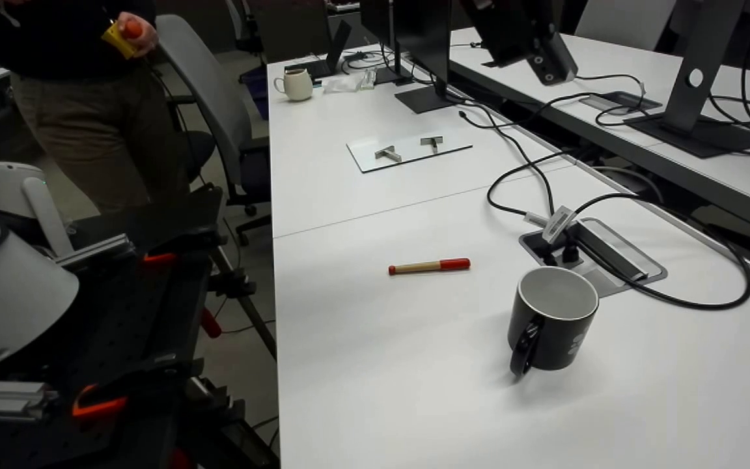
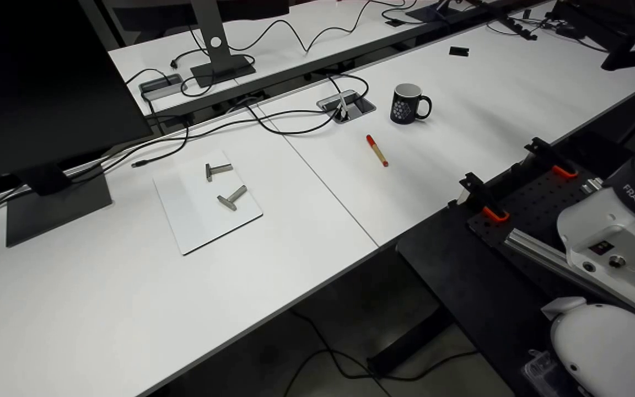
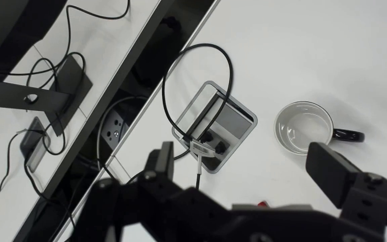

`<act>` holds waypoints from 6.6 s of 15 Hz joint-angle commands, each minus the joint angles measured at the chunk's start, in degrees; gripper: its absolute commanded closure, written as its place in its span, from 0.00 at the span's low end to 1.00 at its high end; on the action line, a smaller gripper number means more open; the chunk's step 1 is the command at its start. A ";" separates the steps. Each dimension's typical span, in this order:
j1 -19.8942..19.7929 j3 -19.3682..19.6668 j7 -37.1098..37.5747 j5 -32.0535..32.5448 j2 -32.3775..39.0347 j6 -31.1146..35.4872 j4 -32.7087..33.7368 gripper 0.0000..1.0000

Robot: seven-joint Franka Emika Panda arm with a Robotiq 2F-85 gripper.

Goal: Put the pen in the mug

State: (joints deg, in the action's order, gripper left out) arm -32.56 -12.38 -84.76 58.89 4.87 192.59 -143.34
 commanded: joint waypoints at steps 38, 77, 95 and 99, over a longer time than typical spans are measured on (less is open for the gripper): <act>27.89 9.16 -14.35 24.78 12.83 -6.67 -1.17 0.00; 23.32 0.05 -30.92 3.60 38.10 -26.16 23.09 0.00; 18.93 -2.43 -51.09 -22.07 43.59 -28.45 24.68 0.00; 19.23 -1.95 -53.71 -26.26 43.79 -28.31 24.67 0.00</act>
State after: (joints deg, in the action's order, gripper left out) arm -12.99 -14.28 -134.66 36.53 48.43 163.41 -118.28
